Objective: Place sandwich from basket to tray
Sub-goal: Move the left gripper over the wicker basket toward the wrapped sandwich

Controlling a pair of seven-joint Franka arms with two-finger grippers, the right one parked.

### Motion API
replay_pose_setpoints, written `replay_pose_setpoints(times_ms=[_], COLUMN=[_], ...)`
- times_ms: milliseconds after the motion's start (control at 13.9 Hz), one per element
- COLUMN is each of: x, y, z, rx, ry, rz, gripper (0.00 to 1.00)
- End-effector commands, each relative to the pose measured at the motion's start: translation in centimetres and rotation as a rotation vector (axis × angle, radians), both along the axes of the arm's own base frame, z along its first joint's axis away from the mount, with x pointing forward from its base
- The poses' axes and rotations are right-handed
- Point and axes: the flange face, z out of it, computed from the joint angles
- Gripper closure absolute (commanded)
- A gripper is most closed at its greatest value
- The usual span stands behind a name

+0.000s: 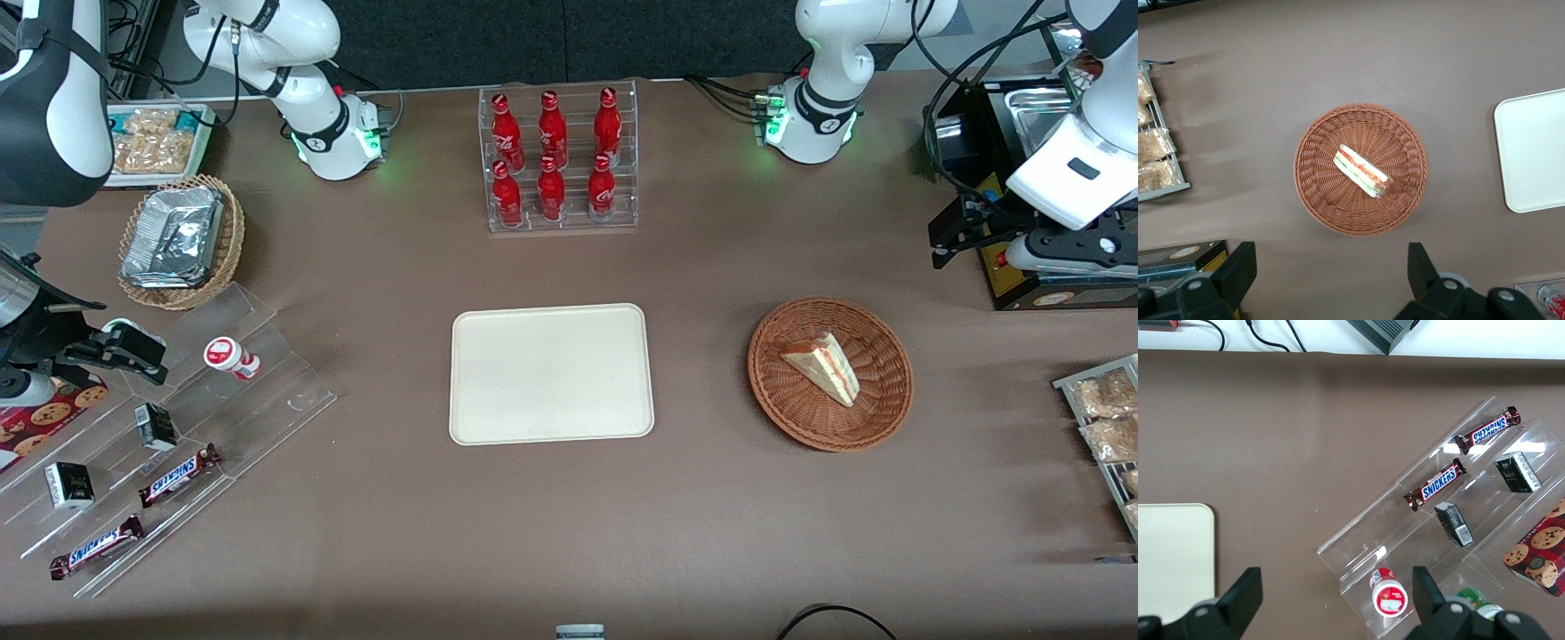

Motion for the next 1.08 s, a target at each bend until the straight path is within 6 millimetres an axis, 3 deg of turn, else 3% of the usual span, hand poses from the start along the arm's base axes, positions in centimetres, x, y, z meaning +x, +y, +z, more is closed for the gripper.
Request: replay_pose_setpoints(times_ms=[0, 216, 360, 792, 1008], x=[-0.4, 0.2, 0.9, 2.5, 3.6], y=[0.2, 0.2, 0.2, 0.0, -0.3], z=[0.2, -1.4, -4.7, -18.3, -25.8], rx=[0.000, -0.002, -0.004, -0.023, -0.004], ry=[-0.003, 0.029, 0.076, 0.115, 0.139], rz=[0.017, 0.056, 0.122, 0.502, 0.811], gripper=[0.00, 0.00, 0.00, 0.00, 0.00])
